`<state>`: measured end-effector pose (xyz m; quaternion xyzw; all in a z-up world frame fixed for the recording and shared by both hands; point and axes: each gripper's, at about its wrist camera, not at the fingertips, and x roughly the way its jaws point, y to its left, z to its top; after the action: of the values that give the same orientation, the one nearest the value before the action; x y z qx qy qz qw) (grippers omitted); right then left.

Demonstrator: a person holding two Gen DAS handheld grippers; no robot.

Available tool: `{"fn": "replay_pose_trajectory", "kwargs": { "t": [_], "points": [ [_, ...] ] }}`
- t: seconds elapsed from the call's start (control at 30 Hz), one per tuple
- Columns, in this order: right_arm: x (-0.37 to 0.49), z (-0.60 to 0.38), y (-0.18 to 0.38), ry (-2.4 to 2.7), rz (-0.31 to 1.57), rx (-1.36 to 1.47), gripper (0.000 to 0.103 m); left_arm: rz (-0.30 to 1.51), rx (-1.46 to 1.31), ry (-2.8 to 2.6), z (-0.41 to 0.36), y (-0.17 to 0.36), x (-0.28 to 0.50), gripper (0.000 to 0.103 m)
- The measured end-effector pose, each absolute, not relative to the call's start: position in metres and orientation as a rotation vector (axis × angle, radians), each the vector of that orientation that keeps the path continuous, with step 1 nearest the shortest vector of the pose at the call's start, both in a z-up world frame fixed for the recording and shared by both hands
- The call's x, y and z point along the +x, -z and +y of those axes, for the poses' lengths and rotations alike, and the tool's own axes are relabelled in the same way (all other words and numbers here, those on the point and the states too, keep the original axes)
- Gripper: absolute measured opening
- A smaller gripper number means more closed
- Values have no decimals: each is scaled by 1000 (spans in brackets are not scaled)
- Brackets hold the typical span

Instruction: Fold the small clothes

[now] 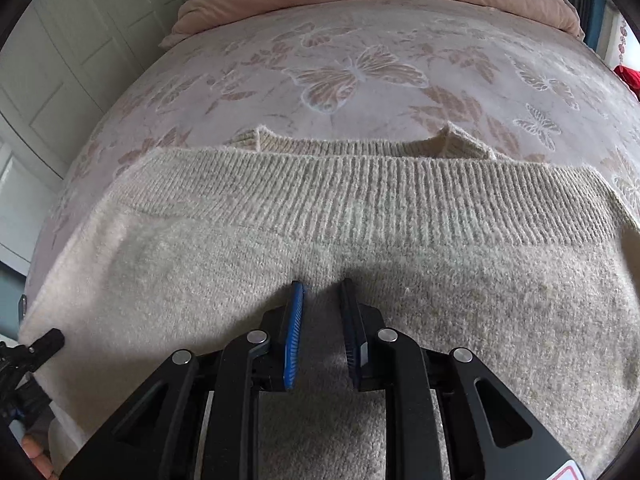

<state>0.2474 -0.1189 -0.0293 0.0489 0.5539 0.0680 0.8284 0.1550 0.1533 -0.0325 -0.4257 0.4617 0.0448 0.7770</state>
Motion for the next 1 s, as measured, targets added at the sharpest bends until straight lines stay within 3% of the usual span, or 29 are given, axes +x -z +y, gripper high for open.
{"fn": "replay_pose_trajectory", "kwargs": {
  "t": [0.3,0.5,0.67,0.73,0.8,0.87,0.93,1.0],
  "points": [
    [238,-148,21,-230,1146,282,17,833,-685,183,67,-88,166,24],
    [192,-227,-21,-157,1041,358,18,832,-477,371,-34,-128,168,23],
    [146,-307,-35,-61,1024,397,21,989,-311,467,-113,-91,168,25],
    [131,-328,-37,-12,1023,404,24,1090,-225,491,-140,-59,165,31],
    [117,-341,-40,31,1012,402,39,1146,-164,497,-150,-37,155,32],
    [109,-346,-48,22,990,422,46,1041,-161,525,-139,-49,135,44],
    [109,-344,-56,-13,971,445,62,971,-181,542,-119,-64,118,81],
    [111,-337,-60,-69,960,483,76,915,-188,489,-95,-77,104,86]
  ]
}}
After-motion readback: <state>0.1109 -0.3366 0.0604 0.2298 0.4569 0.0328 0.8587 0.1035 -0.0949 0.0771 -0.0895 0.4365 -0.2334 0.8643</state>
